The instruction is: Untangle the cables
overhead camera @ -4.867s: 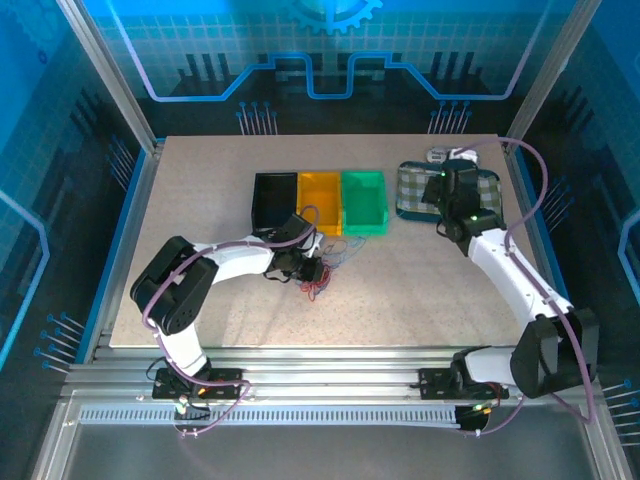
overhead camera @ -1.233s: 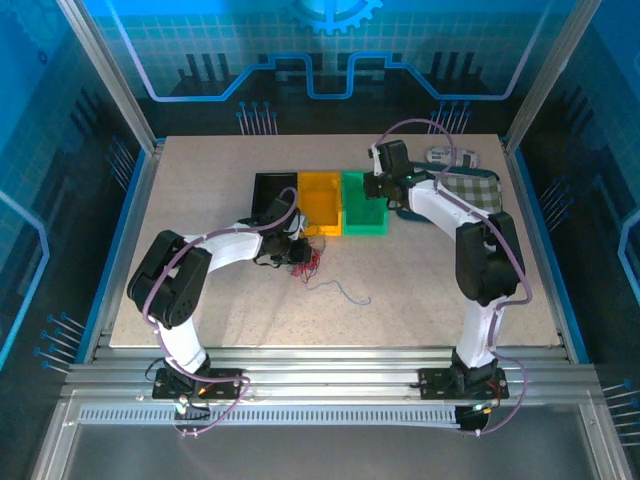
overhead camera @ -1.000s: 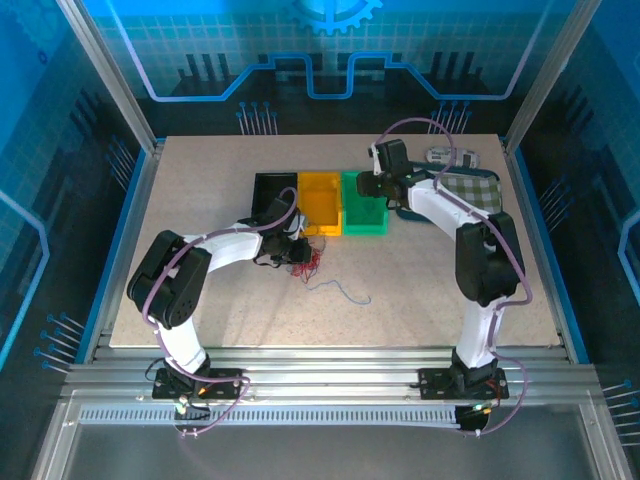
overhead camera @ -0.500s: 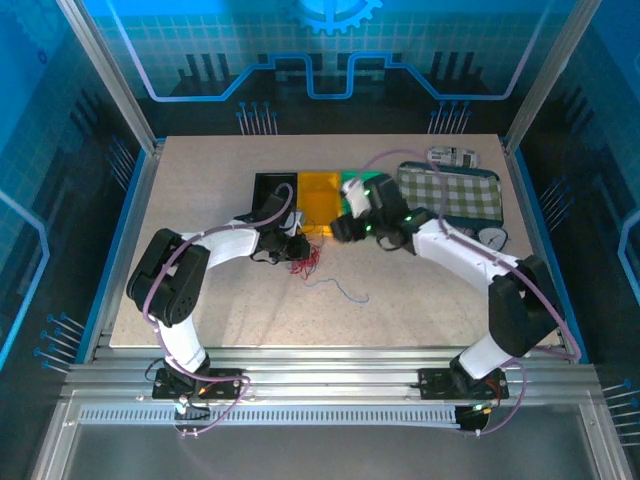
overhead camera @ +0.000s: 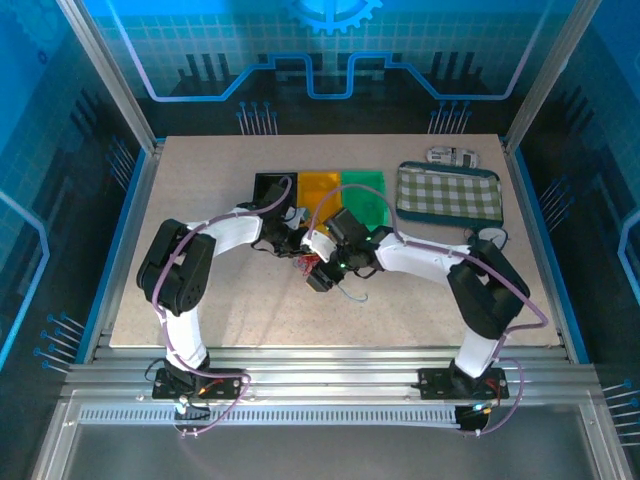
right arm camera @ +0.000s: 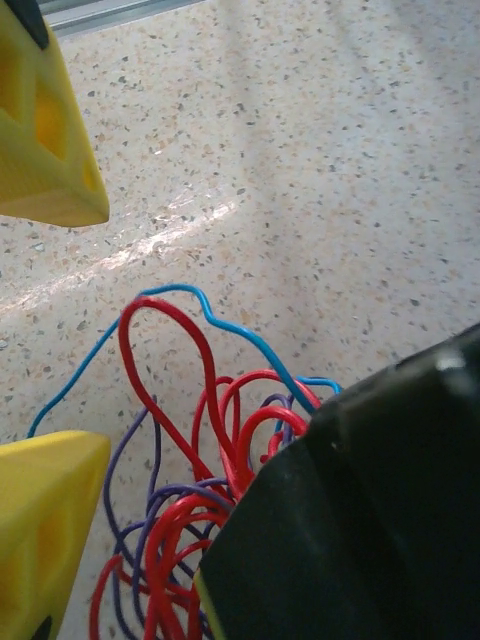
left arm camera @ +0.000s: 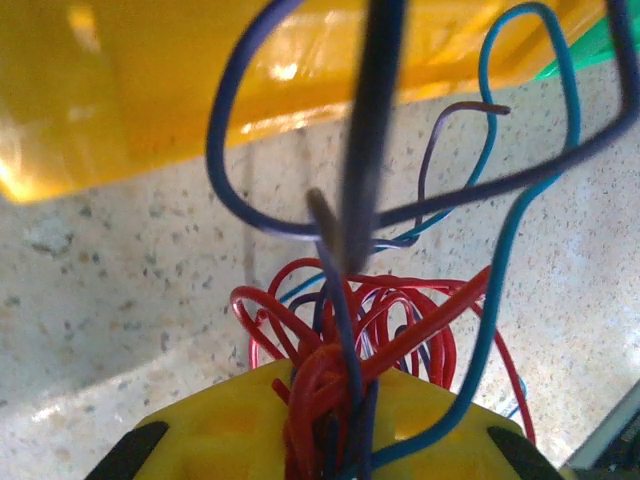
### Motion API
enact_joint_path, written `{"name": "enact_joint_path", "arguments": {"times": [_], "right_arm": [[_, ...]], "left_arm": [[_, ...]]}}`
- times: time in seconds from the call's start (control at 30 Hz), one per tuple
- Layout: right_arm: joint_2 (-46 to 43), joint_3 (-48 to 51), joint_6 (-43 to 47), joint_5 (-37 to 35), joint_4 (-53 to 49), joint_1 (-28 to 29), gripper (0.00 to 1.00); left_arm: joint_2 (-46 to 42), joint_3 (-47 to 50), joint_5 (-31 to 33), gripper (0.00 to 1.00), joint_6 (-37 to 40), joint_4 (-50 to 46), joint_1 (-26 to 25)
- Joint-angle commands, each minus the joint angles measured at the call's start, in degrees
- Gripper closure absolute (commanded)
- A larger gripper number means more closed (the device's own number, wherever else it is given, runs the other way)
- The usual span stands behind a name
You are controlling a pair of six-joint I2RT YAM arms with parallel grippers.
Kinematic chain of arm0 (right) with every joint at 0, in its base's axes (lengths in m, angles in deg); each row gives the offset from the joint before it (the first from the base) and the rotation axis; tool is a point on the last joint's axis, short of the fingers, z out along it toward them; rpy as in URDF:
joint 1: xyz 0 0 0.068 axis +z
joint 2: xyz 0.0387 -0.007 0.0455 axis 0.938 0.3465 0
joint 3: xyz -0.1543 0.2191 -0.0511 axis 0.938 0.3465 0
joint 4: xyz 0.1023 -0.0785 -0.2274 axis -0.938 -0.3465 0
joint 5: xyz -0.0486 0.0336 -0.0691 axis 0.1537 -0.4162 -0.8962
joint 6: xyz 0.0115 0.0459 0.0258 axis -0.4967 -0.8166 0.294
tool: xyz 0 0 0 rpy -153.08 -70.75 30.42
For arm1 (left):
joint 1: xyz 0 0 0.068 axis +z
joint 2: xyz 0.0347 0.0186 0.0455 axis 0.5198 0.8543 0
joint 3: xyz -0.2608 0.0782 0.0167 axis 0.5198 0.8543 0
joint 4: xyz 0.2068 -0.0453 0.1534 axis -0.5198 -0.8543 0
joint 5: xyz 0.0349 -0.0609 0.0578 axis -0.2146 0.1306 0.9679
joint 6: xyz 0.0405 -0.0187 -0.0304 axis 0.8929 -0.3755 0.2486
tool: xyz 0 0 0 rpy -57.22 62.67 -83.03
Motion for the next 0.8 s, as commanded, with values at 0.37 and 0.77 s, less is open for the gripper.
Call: {"name": "enact_joint_path", "arguments": {"times": [0.37, 0.77], "right_arm": [[8.9, -3.1, 3.5, 2.4, -1.5, 0.3, 0.43], [11.9, -5.5, 5.8, -1.0, -7.1, 1.1, 0.48]], "left_arm": [[-2.8, 2.2, -2.0, 1.0, -4.8, -3.0, 1.1], [-2.4, 1.0, 2.3, 1.0, -6.1, -3.3, 1.2]]}}
